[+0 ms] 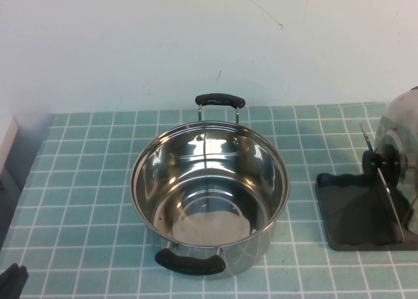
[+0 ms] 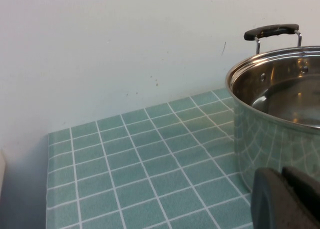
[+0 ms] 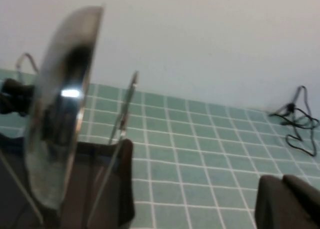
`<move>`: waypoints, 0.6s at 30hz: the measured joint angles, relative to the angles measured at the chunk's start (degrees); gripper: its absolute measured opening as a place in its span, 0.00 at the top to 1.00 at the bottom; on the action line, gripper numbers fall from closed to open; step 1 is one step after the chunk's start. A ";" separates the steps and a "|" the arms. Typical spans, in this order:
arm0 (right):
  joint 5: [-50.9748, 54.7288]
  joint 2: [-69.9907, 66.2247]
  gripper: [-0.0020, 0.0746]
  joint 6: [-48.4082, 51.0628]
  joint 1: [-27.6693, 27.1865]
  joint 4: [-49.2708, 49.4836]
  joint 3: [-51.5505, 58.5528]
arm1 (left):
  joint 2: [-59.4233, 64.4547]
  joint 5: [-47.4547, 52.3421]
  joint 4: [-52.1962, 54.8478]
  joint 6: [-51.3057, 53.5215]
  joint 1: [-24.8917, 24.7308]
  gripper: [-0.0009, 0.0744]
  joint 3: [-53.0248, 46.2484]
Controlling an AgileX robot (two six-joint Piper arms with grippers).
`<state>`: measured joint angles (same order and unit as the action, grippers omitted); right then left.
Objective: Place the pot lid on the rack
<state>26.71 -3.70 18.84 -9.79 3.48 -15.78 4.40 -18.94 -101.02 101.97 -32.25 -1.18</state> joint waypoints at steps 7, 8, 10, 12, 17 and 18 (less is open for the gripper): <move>-6.15 3.03 0.98 -17.99 0.52 -14.59 9.96 | 0.00 0.00 0.00 -0.07 0.00 0.99 0.00; -6.25 3.70 0.98 -18.43 1.00 -14.08 11.62 | 0.00 0.00 0.00 -0.07 0.00 0.99 0.00; -6.53 4.14 0.98 -18.84 2.41 -12.33 14.59 | 0.00 0.00 0.00 -0.07 0.00 0.99 0.00; -7.22 4.28 0.98 -18.84 4.00 -10.82 16.45 | 0.00 0.00 0.00 -0.07 0.00 0.99 0.00; -9.49 4.48 0.98 -16.62 7.34 -9.24 17.32 | 0.00 0.00 0.00 -0.07 0.00 0.99 0.00; -9.49 4.48 0.98 -14.75 7.44 -9.18 17.32 | 0.00 0.00 0.00 -0.07 0.00 0.99 0.00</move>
<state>17.22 0.78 4.09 -2.34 -5.70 1.54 4.40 -18.94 -101.02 101.90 -32.25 -1.18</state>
